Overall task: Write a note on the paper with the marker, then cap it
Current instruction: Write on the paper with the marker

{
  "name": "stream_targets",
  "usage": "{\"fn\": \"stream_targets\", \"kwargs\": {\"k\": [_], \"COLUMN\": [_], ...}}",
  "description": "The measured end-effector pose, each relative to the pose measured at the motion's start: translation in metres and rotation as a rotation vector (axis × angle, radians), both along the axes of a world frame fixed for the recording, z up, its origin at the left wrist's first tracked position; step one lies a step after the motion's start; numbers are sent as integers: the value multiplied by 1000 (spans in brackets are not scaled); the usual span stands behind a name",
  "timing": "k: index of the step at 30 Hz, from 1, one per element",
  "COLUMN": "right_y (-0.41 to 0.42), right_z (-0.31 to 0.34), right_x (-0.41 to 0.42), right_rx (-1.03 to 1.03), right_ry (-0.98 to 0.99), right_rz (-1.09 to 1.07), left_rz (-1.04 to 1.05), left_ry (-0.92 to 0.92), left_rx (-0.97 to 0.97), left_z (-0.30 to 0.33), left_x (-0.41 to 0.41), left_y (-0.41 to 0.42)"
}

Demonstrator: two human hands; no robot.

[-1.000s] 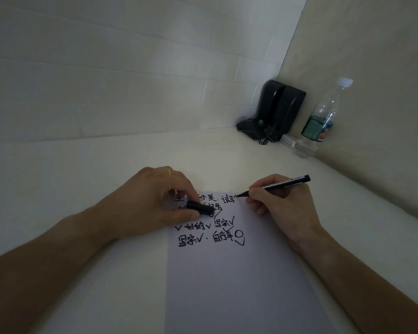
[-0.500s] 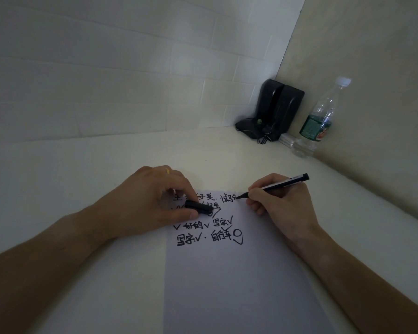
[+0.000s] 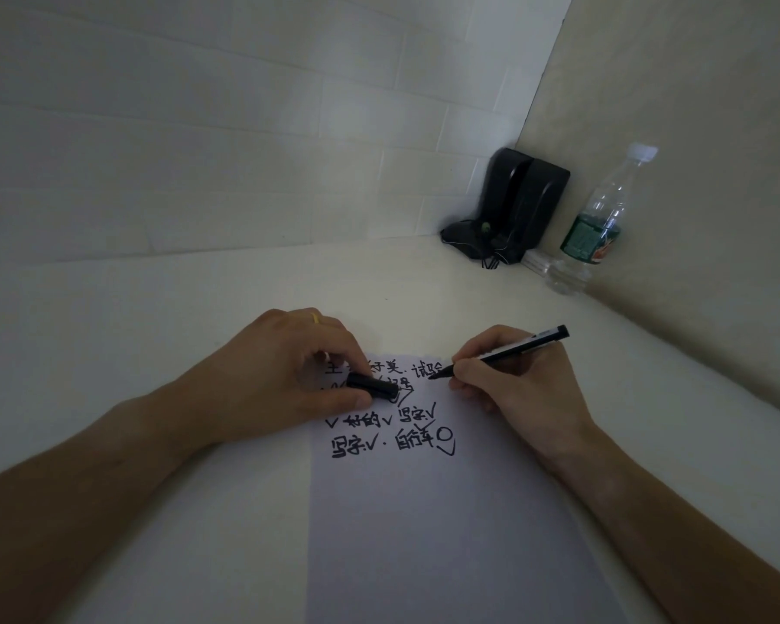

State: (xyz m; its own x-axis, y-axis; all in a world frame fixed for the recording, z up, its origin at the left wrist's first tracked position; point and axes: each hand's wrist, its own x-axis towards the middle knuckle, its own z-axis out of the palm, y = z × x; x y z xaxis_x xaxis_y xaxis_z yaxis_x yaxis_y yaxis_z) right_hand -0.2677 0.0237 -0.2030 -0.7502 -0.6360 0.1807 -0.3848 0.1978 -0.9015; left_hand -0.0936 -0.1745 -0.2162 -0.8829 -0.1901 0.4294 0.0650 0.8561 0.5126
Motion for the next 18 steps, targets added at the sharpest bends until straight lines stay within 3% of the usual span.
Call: {"fn": "stream_targets", "kwargs": {"k": [18], "right_y": [0], "right_z": [0], "right_x": [-3], "right_rx": [31], "right_ry": [-9], "right_rz": [-51], "left_rz": [6], "left_ry": [-6], "left_rx": [-8], "left_z": [0], "left_x": [0], "left_y": [0]}}
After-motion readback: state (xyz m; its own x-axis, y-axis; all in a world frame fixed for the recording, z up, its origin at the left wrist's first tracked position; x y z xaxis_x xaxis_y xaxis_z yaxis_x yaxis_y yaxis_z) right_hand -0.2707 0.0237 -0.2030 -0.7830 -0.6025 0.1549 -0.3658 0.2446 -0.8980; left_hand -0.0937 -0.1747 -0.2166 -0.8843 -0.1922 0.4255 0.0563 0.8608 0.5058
